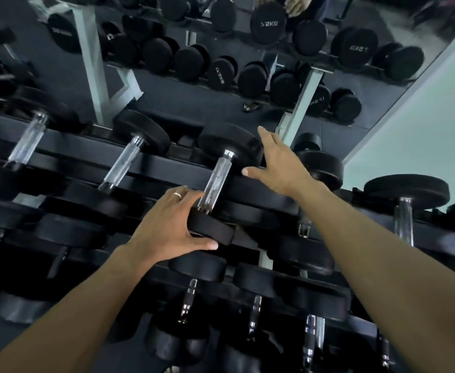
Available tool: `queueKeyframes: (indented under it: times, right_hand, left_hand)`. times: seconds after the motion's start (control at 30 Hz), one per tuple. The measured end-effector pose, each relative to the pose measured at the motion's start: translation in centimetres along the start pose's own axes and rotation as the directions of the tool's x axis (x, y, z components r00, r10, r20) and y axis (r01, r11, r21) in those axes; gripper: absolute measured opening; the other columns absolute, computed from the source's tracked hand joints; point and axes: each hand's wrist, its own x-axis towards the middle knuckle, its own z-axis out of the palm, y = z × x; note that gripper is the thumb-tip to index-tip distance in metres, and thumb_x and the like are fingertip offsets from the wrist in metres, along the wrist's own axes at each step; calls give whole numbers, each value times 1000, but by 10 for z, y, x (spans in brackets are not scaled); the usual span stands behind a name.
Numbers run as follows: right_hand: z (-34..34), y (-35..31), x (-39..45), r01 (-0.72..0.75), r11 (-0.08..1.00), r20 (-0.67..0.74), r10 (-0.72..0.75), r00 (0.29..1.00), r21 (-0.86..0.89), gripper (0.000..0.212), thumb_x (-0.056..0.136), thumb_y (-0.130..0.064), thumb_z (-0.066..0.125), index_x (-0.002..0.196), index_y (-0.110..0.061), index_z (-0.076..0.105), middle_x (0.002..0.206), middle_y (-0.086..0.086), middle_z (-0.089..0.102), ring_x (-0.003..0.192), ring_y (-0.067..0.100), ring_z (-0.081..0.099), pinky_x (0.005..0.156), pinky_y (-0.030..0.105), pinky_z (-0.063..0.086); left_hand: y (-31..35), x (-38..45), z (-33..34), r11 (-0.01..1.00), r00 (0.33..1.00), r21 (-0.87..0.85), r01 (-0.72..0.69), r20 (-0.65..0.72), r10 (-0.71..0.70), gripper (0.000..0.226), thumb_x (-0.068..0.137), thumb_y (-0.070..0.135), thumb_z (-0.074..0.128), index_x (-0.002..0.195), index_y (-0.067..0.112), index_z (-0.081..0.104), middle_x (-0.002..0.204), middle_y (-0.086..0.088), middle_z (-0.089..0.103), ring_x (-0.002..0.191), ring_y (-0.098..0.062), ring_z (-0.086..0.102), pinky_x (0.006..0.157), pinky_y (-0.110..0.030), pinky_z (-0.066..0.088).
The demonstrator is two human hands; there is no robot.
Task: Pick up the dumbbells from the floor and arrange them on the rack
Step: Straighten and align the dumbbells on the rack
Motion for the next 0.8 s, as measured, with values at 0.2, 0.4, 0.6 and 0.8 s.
queueKeyframes:
  times: [0.2, 0.4, 0.6, 0.8]
  right_hand:
    - [7, -3, 19, -45, 995, 48, 49, 998, -94, 94, 87, -22, 73, 156, -14, 10, 152, 15, 37, 132, 33, 44, 107, 41, 39]
    - [15, -5, 31, -49, 998, -104, 45, 994, -32, 42, 91, -21, 67, 125, -12, 45, 109, 12, 61, 96, 33, 60, 86, 44, 51]
    - [16, -10, 45, -29, 999, -88, 25, 996, -46, 41, 89, -20, 70, 120, -11, 46, 101, 12, 62, 92, 34, 59, 79, 43, 51]
    - [17, -6, 48, -24, 998, -82, 18, 996, -63, 42, 88, -20, 71, 121, -11, 45, 99, 11, 60, 93, 34, 57, 75, 40, 47]
  left_hand:
    - [-20, 4, 15, 995, 1000, -93, 19, -21, -21, 69, 62, 45, 84, 119, 25, 50, 114, 12, 44, 113, -8, 40, 96, -32, 43]
    - [-22, 4, 20, 997, 996, -72, 14, -91, -20, 63, 56, 47, 86, 103, 19, 55, 94, 10, 42, 88, -10, 42, 82, -28, 45]
    - [-20, 4, 18, 989, 993, -143, 42, -101, -57, 58, 55, 43, 88, 97, 19, 55, 91, 11, 42, 86, -11, 46, 79, -26, 44]
    - [-11, 1, 25, 980, 987, -186, 71, -128, -96, 59, 53, 43, 89, 96, 20, 56, 88, 10, 43, 86, -12, 46, 78, -25, 41]
